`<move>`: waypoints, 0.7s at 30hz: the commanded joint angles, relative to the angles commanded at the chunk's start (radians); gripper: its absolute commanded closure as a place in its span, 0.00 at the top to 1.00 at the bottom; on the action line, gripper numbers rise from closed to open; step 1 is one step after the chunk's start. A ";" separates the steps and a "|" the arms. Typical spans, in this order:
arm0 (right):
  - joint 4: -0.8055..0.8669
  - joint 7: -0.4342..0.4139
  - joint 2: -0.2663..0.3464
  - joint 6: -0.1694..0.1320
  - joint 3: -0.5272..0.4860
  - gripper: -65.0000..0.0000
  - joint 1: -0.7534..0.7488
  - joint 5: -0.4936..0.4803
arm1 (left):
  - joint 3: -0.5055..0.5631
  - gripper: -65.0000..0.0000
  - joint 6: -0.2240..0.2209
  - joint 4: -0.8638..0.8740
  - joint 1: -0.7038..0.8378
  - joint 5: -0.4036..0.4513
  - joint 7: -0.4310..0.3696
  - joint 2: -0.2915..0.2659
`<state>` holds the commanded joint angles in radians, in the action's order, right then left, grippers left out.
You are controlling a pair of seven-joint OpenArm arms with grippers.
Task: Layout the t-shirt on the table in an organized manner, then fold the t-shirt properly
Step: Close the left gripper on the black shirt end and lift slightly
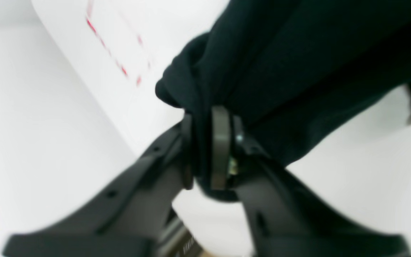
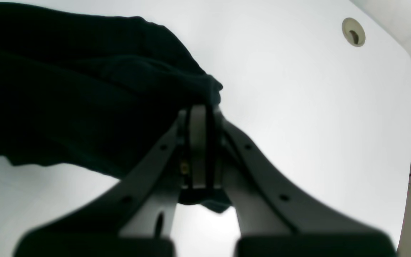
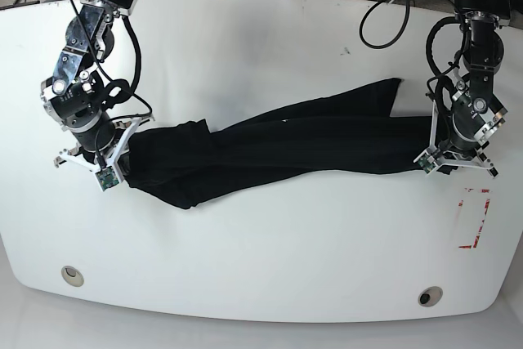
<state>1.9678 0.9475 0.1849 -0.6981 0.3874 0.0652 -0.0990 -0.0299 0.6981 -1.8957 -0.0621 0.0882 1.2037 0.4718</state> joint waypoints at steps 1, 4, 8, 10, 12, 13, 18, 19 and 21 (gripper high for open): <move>0.000 0.000 0.000 0.000 0.000 0.00 -0.002 0.000 | -0.012 0.24 0.000 0.000 0.012 0.000 0.000 0.002; 0.000 0.000 0.000 0.000 0.000 0.00 -0.005 0.000 | -0.038 0.31 0.000 0.000 0.037 0.000 0.000 0.002; 0.000 0.000 0.000 0.000 0.000 0.00 -0.006 0.000 | -0.066 0.36 0.000 0.000 0.071 0.000 0.000 0.002; 0.000 0.000 0.000 0.000 0.000 0.00 -0.006 0.000 | -0.072 0.36 0.000 0.000 0.077 0.000 0.000 0.000; 0.000 0.000 0.000 0.000 0.000 0.00 -0.006 0.000 | -0.074 0.36 0.000 0.000 0.077 -0.003 0.000 -0.003; 0.000 0.000 0.002 0.000 0.000 0.00 -0.006 0.000 | -0.074 0.36 0.000 0.000 0.075 -0.009 0.000 -0.005; 0.000 0.000 0.000 0.000 0.000 0.00 -0.006 0.000 | -0.104 0.36 0.000 0.002 0.069 -0.075 0.000 -0.043; 0.000 0.000 -0.002 0.000 0.000 0.00 -0.006 -0.002 | -0.107 0.36 0.000 0.006 0.069 -0.078 0.000 -0.052; 0.000 0.000 -0.002 0.000 0.000 0.00 -0.008 -0.003 | -0.107 0.36 0.000 0.009 0.069 -0.074 0.000 -0.072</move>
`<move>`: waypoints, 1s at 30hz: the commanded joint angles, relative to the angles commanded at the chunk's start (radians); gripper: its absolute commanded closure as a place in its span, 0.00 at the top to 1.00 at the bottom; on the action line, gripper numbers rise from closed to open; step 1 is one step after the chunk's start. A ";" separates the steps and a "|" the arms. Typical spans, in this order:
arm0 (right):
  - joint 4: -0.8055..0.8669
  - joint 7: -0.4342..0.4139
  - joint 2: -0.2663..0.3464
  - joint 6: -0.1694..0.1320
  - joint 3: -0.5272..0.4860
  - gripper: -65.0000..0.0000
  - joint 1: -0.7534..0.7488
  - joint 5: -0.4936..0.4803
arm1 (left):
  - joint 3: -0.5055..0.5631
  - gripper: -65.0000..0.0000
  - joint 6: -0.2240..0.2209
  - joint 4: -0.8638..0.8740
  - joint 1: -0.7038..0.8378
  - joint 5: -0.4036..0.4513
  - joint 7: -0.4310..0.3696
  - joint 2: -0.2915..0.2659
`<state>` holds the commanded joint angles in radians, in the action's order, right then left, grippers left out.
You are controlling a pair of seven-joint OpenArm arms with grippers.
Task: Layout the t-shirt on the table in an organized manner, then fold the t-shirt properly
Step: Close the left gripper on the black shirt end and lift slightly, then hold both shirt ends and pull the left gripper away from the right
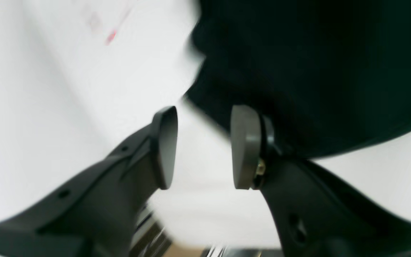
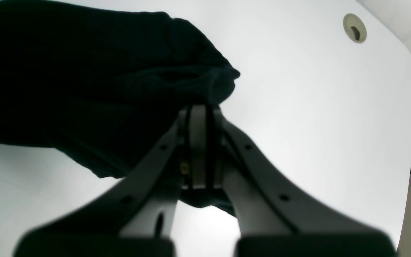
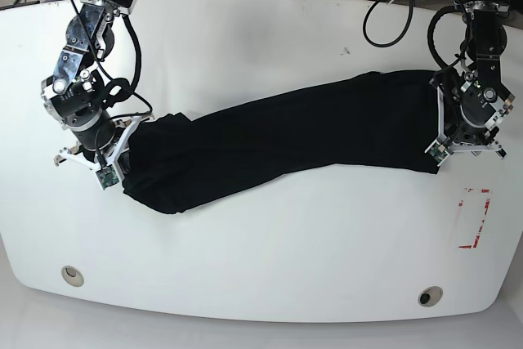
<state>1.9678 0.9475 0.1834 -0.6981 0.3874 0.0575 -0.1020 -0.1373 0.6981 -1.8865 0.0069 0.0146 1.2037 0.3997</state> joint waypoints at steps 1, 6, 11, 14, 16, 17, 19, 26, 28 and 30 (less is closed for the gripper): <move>0.000 0.000 0.000 0.000 0.000 0.00 0.000 -0.002 | 0.002 0.36 0.000 0.000 0.000 0.000 0.000 -0.008; 0.000 0.000 -0.023 0.000 -0.002 0.00 -0.002 0.000 | 0.051 0.36 0.000 0.000 0.029 0.002 0.002 -0.035; 0.000 0.000 -0.038 0.000 -0.002 0.00 -0.002 0.002 | 0.094 0.36 0.000 -0.008 0.078 0.002 0.002 -0.034; 0.000 0.000 -0.040 0.000 -0.002 0.00 -0.011 0.002 | 0.124 0.36 0.000 -0.011 0.110 0.000 0.002 -0.032; 0.000 0.000 -0.040 0.000 -0.002 0.00 -0.026 -0.003 | 0.140 0.36 0.000 -0.020 0.130 0.000 0.002 -0.011; 0.000 -0.002 -0.040 0.000 -0.002 0.00 -0.028 -0.003 | 0.147 0.36 0.000 -0.023 0.137 -0.002 0.002 -0.002; 0.000 -0.003 -0.040 0.000 -0.002 0.00 -0.034 -0.005 | 0.181 0.36 0.000 -0.029 0.141 -0.005 0.002 0.014; 0.000 -0.005 -0.040 0.000 -0.002 0.00 -0.052 -0.005 | 0.239 0.36 0.000 -0.043 0.140 -0.008 0.002 0.064; 0.000 -0.005 -0.040 0.000 -0.002 0.00 -0.055 -0.006 | 0.256 0.36 0.000 -0.046 0.132 -0.002 0.002 0.071; 0.000 -0.005 -0.040 0.000 -0.002 0.00 -0.057 -0.006 | 0.264 0.36 0.000 -0.046 0.124 -0.002 0.002 0.086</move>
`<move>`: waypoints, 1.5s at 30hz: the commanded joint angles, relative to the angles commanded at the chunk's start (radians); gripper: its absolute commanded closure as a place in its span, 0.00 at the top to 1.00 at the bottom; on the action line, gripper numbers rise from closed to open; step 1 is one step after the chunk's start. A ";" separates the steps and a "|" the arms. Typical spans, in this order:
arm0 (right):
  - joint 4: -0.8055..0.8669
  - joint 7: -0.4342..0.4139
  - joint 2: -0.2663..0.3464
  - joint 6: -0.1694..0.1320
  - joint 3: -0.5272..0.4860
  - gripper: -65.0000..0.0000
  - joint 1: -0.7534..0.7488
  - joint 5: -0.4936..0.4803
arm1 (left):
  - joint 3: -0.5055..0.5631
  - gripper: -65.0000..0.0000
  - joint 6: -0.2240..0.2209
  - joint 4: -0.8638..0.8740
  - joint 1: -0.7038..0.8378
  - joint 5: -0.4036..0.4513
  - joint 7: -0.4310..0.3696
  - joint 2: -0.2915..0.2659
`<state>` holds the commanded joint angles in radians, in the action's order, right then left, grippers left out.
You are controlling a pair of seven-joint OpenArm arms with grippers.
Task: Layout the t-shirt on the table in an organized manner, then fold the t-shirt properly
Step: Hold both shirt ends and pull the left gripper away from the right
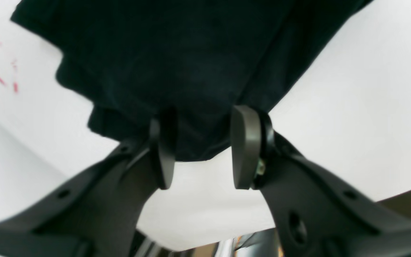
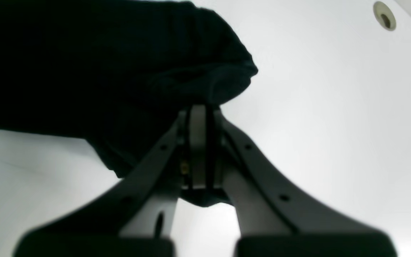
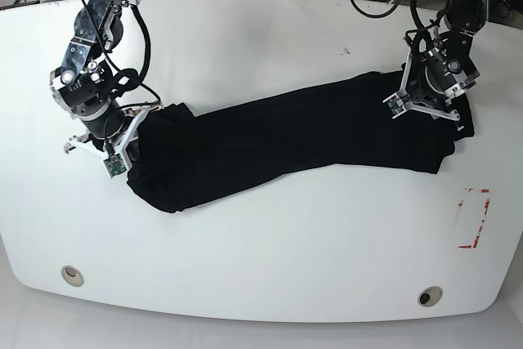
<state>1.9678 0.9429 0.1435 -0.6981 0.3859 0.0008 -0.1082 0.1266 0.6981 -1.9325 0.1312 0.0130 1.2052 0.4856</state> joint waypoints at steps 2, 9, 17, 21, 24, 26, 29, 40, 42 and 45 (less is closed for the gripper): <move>0.000 0.000 0.000 0.000 0.000 0.00 0.000 0.000 | 0.002 0.36 0.000 0.000 -0.006 0.000 0.000 0.008; 0.000 0.000 0.000 0.000 0.000 0.00 0.000 0.000 | 0.044 0.36 0.000 0.000 -0.008 0.000 0.000 0.037; 0.000 0.000 0.000 0.000 0.000 0.00 0.002 0.000 | 0.095 0.36 0.000 0.000 -0.002 0.000 0.000 0.063; 0.000 0.000 0.000 0.000 0.000 0.00 0.002 0.000 | 0.095 0.36 0.000 0.000 -0.002 0.000 0.000 0.072; 0.000 0.000 0.002 0.000 0.000 0.00 0.000 0.000 | 0.097 0.36 0.000 0.002 -0.006 0.000 0.000 0.087; 0.000 0.000 0.002 0.000 0.002 0.00 0.000 0.000 | 0.097 0.36 0.000 0.003 -0.006 0.000 -0.002 0.091; 0.000 0.000 0.003 0.000 0.005 0.00 0.000 0.000 | 0.095 0.36 0.000 0.005 -0.023 0.002 -0.005 0.091; 0.000 0.000 0.003 0.000 0.005 0.00 0.000 0.000 | 0.100 0.36 0.000 0.006 -0.038 0.002 -0.005 0.115; 0.000 0.000 0.003 0.000 0.005 0.00 0.000 0.000 | 0.100 0.36 0.000 0.006 -0.035 -0.003 -0.005 0.129; 0.000 0.000 0.003 0.000 0.005 0.00 0.000 0.000 | 0.109 0.36 0.000 0.006 -0.035 -0.003 -0.005 0.140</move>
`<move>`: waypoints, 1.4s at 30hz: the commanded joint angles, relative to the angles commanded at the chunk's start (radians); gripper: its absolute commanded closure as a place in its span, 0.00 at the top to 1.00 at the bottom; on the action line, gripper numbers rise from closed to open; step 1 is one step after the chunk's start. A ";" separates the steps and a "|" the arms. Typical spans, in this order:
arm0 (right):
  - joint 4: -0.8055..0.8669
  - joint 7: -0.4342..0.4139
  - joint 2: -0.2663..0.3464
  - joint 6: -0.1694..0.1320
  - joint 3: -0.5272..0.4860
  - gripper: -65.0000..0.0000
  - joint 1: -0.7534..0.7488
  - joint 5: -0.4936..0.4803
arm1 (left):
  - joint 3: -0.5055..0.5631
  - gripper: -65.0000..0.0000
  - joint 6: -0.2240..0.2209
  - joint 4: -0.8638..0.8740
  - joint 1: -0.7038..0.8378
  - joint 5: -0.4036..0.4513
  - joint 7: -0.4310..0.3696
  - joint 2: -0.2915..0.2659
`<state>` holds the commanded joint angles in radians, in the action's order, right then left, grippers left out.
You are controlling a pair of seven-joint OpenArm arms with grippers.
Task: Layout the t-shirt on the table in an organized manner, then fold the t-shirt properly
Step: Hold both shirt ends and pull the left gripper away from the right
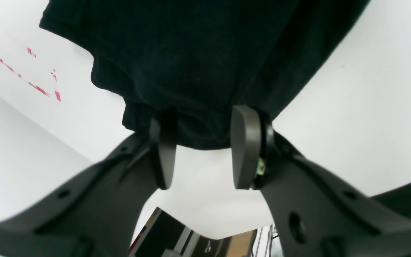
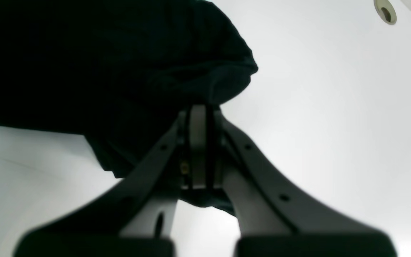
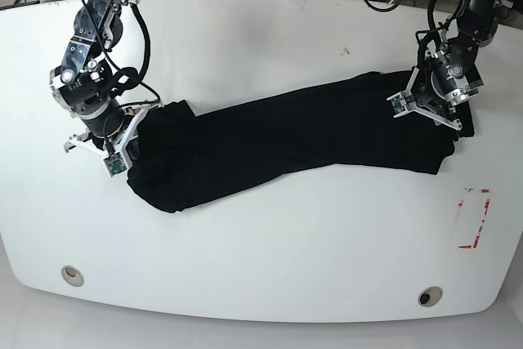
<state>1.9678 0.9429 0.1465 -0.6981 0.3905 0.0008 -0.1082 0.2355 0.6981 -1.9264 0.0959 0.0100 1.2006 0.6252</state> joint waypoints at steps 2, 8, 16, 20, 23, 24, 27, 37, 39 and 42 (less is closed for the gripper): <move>0.000 0.000 0.000 0.000 0.002 0.00 0.000 0.002 | 0.002 0.36 0.000 0.000 0.000 0.000 0.000 0.009; 0.000 0.000 0.000 0.000 0.002 0.00 0.000 0.002 | 0.002 0.36 0.000 0.000 0.002 -0.002 0.000 0.011; 0.000 0.000 0.000 0.000 0.002 0.00 0.000 0.005 | 0.003 0.36 0.000 0.000 0.029 -0.003 0.000 0.008; 0.000 0.000 0.002 0.000 0.003 0.00 -0.002 0.006 | 0.003 0.36 0.000 0.000 0.031 -0.003 0.000 0.008; 0.000 0.000 0.002 0.000 0.003 0.00 -0.002 0.006 | 0.003 0.36 0.000 0.000 0.031 -0.003 0.000 0.006; 0.000 0.000 0.002 0.000 0.003 0.00 -0.002 0.006 | 0.003 0.36 0.000 0.000 0.031 -0.003 0.000 0.006; 0.000 0.000 0.002 0.000 0.003 0.00 -0.002 0.005 | 0.003 0.36 0.000 0.000 0.028 -0.002 -0.002 0.006; 0.000 0.000 0.002 0.000 0.003 0.00 -0.002 0.003 | 0.005 0.36 0.000 0.044 0.018 0.003 -0.003 0.005; 0.000 0.000 0.002 0.000 0.003 0.00 -0.002 0.005 | 0.005 0.36 0.000 0.068 0.003 0.003 -0.014 0.003; 0.000 0.000 0.002 0.000 0.003 0.00 -0.002 0.003 | 0.005 0.36 0.000 0.091 -0.003 0.003 -0.046 0.003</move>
<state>1.9678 0.9429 0.1481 -0.6981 0.3936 -0.0008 -0.1051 0.2401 0.6981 -1.8359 0.0928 0.0130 1.1546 0.6283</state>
